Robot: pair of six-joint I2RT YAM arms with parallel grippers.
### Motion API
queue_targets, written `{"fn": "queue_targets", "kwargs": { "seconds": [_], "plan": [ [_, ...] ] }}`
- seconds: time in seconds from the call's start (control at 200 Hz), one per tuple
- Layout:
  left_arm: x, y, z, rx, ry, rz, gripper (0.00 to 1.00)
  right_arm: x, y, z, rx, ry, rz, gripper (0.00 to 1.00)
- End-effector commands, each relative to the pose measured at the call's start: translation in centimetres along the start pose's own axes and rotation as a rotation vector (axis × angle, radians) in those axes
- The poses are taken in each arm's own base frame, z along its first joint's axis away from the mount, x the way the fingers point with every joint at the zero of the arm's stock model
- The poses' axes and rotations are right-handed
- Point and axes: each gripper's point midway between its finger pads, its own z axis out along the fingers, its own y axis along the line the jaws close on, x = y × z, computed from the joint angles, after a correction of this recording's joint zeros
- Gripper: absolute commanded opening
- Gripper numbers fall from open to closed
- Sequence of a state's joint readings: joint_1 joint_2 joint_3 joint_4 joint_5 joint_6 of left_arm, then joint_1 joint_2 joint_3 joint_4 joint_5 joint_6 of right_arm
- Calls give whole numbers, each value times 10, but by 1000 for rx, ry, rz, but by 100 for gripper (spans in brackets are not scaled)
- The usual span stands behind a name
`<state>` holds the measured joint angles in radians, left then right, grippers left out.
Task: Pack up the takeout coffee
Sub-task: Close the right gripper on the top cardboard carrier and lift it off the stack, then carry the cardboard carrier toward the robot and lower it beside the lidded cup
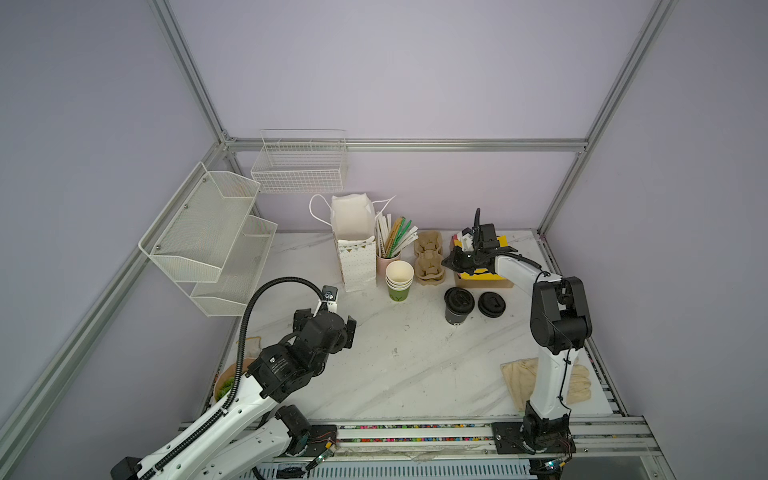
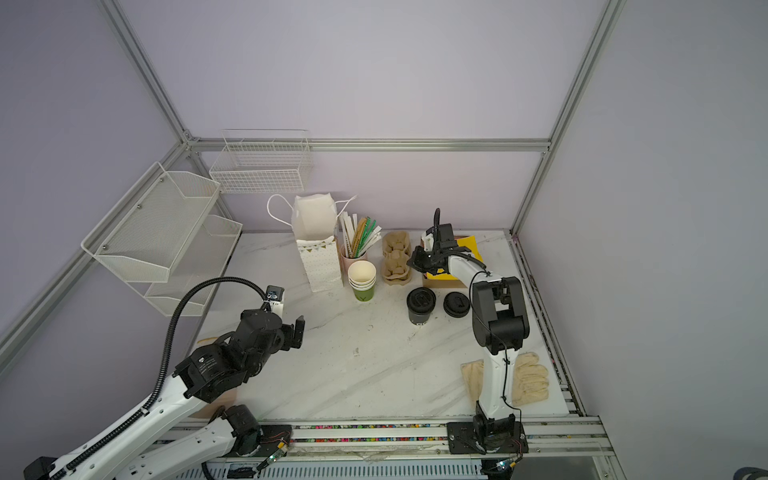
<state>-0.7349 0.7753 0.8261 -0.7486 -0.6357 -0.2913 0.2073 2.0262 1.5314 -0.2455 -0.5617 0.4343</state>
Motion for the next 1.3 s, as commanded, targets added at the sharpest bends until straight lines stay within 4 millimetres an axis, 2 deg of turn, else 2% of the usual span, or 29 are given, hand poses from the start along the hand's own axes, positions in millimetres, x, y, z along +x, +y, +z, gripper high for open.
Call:
{"fn": "queue_targets", "kwargs": {
  "seconds": [0.0, 0.18, 0.395, 0.53, 0.615, 0.86, 0.9, 0.91, 0.95, 1.15, 1.295],
  "plan": [
    [8, -1, 6, -4, 4, 17, 100, -13, 16, -15, -53, -47, -20, 0],
    [7, -1, 5, -5, 2, 17, 100, -29, 21, -35, -59, -102, -12, 0],
    [6, -1, 5, -3, -2, 15, 100, -49, 55, -86, -98, -224, -35, 0],
    [7, -1, 5, -1, -1, 14, 100, -47, 77, -116, -139, -257, -39, 0],
    [6, 0, 4, -1, -6, 11, 100, -40, 82, -133, -141, -277, -21, 0],
    [4, 0, 1, 9, -15, 1, 100, 17, 82, -167, -142, -241, -31, 0],
    [4, -1, 1, 13, -13, 1, 100, 28, 84, -170, -149, -230, -36, 0],
    [4, -1, 1, 14, -14, 1, 100, 30, 90, -177, -160, -240, -48, 0],
    [4, -1, 1, 14, -13, 1, 100, 42, 96, -183, -165, -234, -67, 0],
    [3, 0, -1, 16, -20, -5, 100, 119, 119, -186, -122, -155, -165, 0],
    [3, 1, -1, 14, -22, -7, 100, 165, 111, -184, -104, -105, -151, 0]
  ]
}}
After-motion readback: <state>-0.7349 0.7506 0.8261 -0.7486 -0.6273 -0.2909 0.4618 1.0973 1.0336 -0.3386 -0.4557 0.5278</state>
